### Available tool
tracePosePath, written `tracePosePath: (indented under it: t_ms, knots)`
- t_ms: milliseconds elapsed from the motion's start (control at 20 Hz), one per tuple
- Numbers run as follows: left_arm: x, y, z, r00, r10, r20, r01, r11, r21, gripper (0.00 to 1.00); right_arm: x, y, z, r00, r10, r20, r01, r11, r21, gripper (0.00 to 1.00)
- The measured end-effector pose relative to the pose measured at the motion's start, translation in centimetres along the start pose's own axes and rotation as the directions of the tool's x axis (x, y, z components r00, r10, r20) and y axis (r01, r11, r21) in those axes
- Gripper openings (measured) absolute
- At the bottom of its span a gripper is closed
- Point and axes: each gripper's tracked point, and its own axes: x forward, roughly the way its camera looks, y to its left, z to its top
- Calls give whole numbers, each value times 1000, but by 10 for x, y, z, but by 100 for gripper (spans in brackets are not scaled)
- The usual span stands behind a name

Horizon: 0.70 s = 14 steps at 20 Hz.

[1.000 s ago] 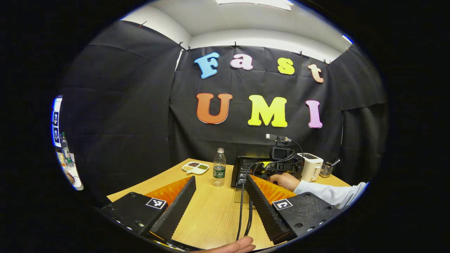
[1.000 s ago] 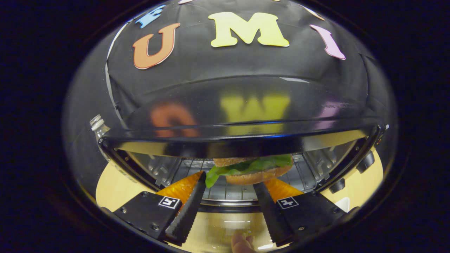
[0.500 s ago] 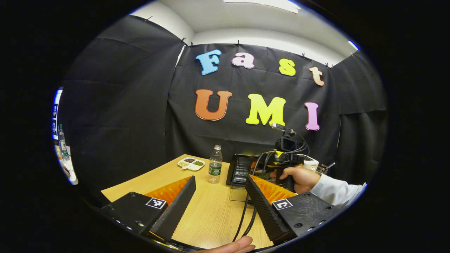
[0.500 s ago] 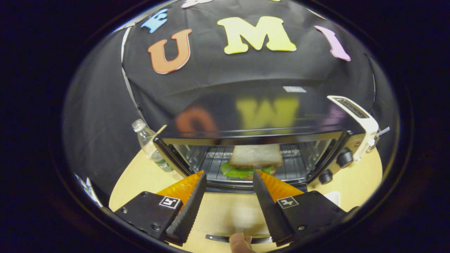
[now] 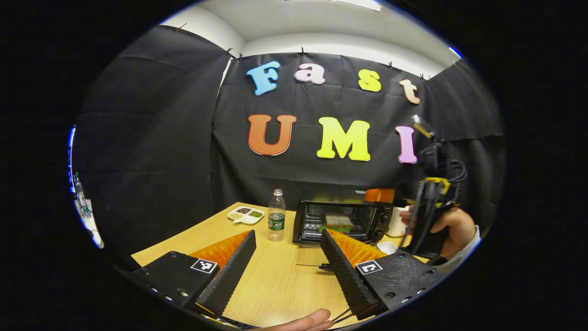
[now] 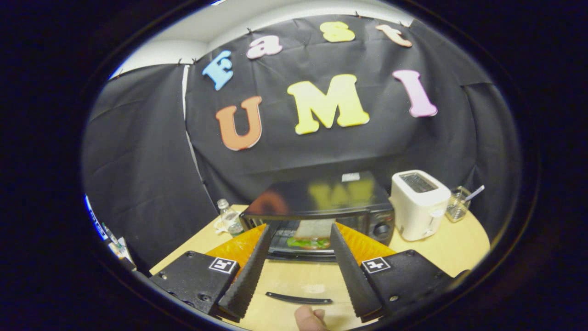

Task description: Open the electric oven with the left hand, put the food in, and close the electric oven.

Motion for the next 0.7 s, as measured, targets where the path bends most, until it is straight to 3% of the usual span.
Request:
tracePosePath:
  t_ms: [50, 100, 150, 200, 250, 300, 400, 550, 700]
  knots:
    - [7, -3, -7, 1000, 0, -16, 0, 1000, 5, 94, -16, -10, 15, 998, -14, 53, 14, 1000, -13, 84]
    - [14, -8, -13, 1000, -3, -31, 3, 1000, 10, 94, -33, -19, 28, 994, -31, 100, 34, 999, -27, 77]
    - [20, -14, -19, 999, -8, -48, 9, 1000, 14, 94, -49, -28, 41, 989, -48, 137, 54, 998, -41, 84]
    - [27, -21, -28, 997, -16, -71, 18, 1000, 21, 94, -62, -37, 47, 985, -61, 163, 70, 996, -51, 77]
    - [34, -25, -38, 995, -16, -100, 18, 1000, 25, 94, -75, -46, 54, 981, -67, 183, 81, 994, -67, 77]
    - [42, -30, -48, 992, -15, -126, 18, 1000, 25, 94, -88, -55, 58, 977, -67, 205, 86, 993, -86, 84]
    - [58, -49, -68, 983, -37, -181, 41, 999, 23, 94, -110, -76, 72, 960, -96, 262, 135, 982, -135, 84]
    - [76, -76, -103, 960, -73, -272, 82, 996, 21, 94, -148, -97, 88, 939, -127, 318, 184, 971, -154, 84]
    - [87, -105, -150, 915, -115, -386, 130, 991, 12, 94, -168, -123, 83, 935, -151, 320, 204, 969, -137, 85]
